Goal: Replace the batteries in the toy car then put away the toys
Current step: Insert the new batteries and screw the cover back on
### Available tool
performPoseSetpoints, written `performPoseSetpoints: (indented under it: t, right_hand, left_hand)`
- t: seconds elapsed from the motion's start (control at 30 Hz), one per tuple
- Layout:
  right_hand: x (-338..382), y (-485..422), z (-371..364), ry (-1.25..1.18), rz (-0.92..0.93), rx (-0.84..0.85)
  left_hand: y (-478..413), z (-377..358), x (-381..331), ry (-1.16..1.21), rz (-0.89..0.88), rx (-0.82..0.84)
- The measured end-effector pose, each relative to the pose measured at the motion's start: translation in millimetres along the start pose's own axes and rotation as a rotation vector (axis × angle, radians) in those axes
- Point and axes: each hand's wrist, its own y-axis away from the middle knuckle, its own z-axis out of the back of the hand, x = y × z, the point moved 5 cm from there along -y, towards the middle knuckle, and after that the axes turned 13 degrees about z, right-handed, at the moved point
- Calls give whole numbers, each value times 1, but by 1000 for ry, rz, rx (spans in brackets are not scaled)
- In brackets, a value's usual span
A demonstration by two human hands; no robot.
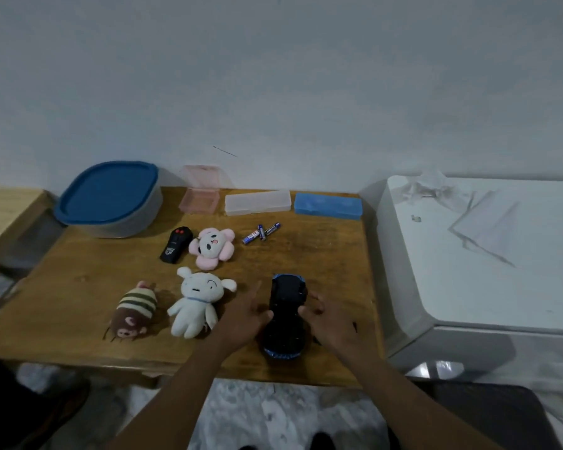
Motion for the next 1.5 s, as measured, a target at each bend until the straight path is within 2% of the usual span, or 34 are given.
performPoseSetpoints:
  t: [0.4, 0.53, 0.8, 0.93, 1.1, 1.43, 1.5]
  right_hand:
    - [10, 13, -27, -77, -149, -129]
    - [35, 15, -25, -147, -126, -187]
    - [101, 2, -30, -149, 43, -255]
    - [116, -3, -37, -146, 59, -241]
    - [127, -17, -42, -138, 88, -194]
    - [124, -82, -34, -124, 134, 16]
    - [115, -102, -26, -46, 108, 12]
  left_hand:
    - [-10, -5, 12, 224, 12, 268]
    - [-2, 14, 6, 258, -96, 302]
    - [23, 75, -19, 226, -410, 287]
    - [29, 90, -20, 228, -472, 272]
    - [21, 97, -16, 301, -426, 265]
    - [-21, 107, -17, 486, -322, 195]
    - [-26, 108, -19, 505, -290, 165]
